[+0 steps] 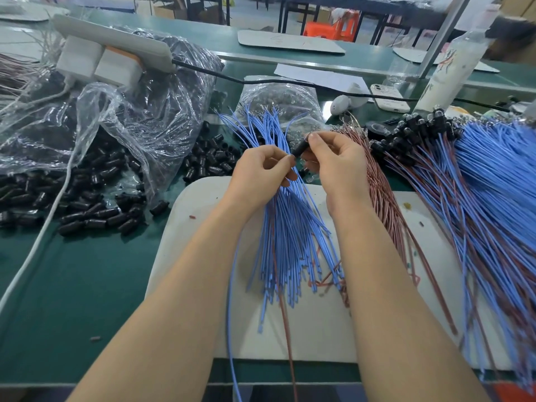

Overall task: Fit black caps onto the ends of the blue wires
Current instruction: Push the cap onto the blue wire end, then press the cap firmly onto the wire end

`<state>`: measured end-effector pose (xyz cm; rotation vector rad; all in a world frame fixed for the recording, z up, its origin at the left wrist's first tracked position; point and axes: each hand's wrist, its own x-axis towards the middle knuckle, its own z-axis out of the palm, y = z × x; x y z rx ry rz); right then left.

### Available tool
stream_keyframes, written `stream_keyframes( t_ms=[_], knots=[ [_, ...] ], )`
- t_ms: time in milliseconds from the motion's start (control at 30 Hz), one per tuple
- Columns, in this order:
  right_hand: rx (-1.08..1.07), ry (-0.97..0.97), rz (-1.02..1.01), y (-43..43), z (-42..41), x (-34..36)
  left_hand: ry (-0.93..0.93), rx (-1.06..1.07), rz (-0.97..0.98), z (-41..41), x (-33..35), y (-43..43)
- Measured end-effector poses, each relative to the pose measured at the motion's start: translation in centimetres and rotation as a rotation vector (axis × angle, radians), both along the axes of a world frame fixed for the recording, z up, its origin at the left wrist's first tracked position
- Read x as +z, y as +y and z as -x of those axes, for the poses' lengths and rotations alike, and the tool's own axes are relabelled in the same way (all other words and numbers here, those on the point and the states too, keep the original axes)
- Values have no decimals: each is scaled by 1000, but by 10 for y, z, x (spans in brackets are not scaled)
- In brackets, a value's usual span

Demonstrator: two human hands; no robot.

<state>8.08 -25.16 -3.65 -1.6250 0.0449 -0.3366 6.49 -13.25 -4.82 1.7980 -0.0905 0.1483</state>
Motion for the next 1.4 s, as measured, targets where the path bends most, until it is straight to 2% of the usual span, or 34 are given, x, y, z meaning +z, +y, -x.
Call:
stream_keyframes(
  t_ms=[233, 367, 467, 633, 1100, 1400],
  knots=[
    [-30, -10, -35, 1, 1, 0, 59, -22, 49, 1, 0, -2],
    [49, 40, -75, 1, 1, 0, 30, 3, 38, 1, 0, -1],
    [116, 67, -32, 3, 1, -1, 13, 19, 31, 0, -1, 0],
    [93, 59, 27, 4, 2, -1, 15, 32, 29, 0, -1, 0],
    [87, 67, -28, 5, 1, -2, 69, 40, 101, 0, -1, -3],
    [106, 20, 56, 5, 3, -5, 39, 54, 84, -1, -3, -4]
  ],
)
